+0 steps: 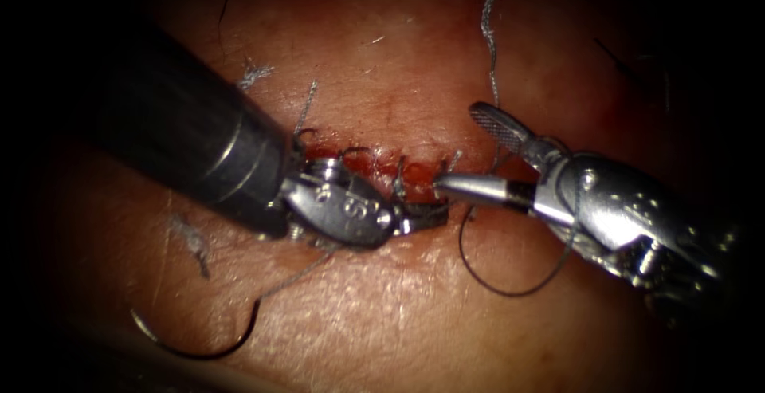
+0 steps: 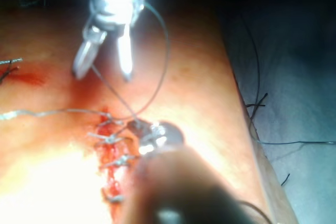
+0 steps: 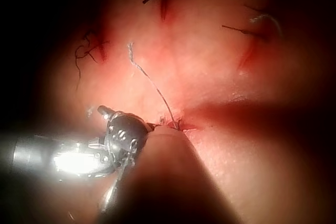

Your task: Wound Closure

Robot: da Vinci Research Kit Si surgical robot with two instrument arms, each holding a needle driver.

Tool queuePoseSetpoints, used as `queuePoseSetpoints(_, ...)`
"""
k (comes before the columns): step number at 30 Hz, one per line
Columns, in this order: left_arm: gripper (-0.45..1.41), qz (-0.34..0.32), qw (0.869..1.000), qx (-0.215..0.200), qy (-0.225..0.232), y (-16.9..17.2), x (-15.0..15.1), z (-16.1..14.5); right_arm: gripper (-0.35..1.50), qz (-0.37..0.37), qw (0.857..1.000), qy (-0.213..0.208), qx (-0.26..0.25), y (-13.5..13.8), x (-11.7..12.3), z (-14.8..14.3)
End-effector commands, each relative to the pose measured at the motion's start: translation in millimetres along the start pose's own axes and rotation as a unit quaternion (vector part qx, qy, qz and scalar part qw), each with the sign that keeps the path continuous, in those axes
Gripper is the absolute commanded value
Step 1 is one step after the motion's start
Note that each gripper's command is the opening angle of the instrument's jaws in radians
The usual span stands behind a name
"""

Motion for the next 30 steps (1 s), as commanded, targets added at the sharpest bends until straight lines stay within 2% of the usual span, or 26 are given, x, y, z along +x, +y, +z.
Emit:
queuePoseSetpoints(1, -0.45, -0.003, 1.000, 0.000, -0.001, 0.5, -0.5, 0.6, 1.01, 0.006, 1.000, 0.003, -0.013, 0.3, -0.7, 0.9)
queuePoseSetpoints(5, -0.45, -0.005, 1.000, -0.001, 0.000, 0.2, 0.2, 0.6, 1.03, 0.034, 0.996, -0.009, -0.085, 3.3, -1.6, 2.9)
queuePoseSetpoints(8, -0.45, -0.008, 1.000, -0.006, 0.003, -0.3, 1.1, 0.2, 1.19, 0.031, 0.990, -0.032, -0.136, 5.6, -2.3, 4.6)
queuePoseSetpoints(12, -0.45, -0.007, 1.000, -0.012, 0.007, -0.4, 1.9, -0.6, 1.28, 0.025, 0.985, -0.057, -0.159, 6.6, -3.3, 5.9)
queuePoseSetpoints(14, -0.45, -0.008, 1.000, -0.012, 0.006, -0.4, 2.3, -1.0, 1.31, 0.018, 0.980, -0.089, -0.178, 7.6, -5.0, 6.7)
queuePoseSetpoints(21, -0.45, -0.009, 1.000, -0.011, 0.006, -0.3, 2.6, -1.3, 1.31, 0.015, 0.977, -0.124, -0.174, 8.8, -8.6, 8.9)
queuePoseSetpoints(22, -0.45, -0.009, 1.000, -0.011, 0.006, -0.2, 2.7, -1.3, 1.23, 0.018, 0.977, -0.127, -0.169, 8.7, -8.8, 9.1)
queuePoseSetpoints(23, -0.45, -0.009, 1.000, -0.012, 0.006, -0.1, 2.7, -1.3, 0.81, 0.030, 0.981, -0.132, -0.141, 8.3, -9.2, 9.4)
queuePoseSetpoints(24, -0.45, -0.008, 1.000, -0.012, 0.006, -0.2, 2.7, -1.4, -0.12, 0.034, 0.985, -0.128, -0.110, 7.8, -9.2, 9.4)
queuePoseSetpoints(25, -0.45, -0.008, 1.000, -0.011, 0.005, -0.2, 2.6, -1.4, -0.35, 0.033, 0.987, -0.121, -0.101, 7.5, -9.2, 9.4)
queuePoseSetpoints(30, -0.45, -0.009, 1.000, -0.007, 0.001, -1.5, 1.1, -2.5, -0.35, 0.027, 0.987, -0.121, -0.099, 7.0, -8.9, 8.0)
